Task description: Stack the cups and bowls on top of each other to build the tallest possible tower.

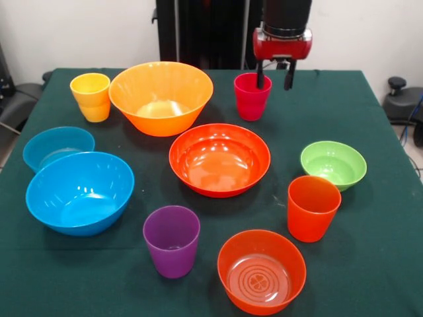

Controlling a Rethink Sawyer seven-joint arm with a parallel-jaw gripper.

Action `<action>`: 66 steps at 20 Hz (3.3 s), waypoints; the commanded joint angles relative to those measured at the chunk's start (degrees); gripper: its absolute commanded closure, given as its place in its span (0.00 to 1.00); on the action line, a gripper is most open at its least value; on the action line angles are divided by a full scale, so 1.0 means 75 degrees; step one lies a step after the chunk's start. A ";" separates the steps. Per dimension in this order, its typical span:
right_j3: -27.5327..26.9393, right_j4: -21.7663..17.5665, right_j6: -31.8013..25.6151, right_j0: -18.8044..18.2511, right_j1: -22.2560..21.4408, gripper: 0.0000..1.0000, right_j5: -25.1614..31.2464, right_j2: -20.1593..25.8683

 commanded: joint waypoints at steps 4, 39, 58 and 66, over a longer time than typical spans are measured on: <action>-0.1530 -0.0102 0.0508 -0.0272 0.0504 0.00 0.0288 0.0869; -0.2630 -0.0266 0.0613 -0.0890 0.0523 0.00 0.0009 0.1827; -0.3139 -0.0245 0.0828 -0.1072 0.0872 0.00 -0.0861 0.1707; -0.3989 -0.0040 0.0731 -0.0680 0.1166 0.00 -0.0567 0.1319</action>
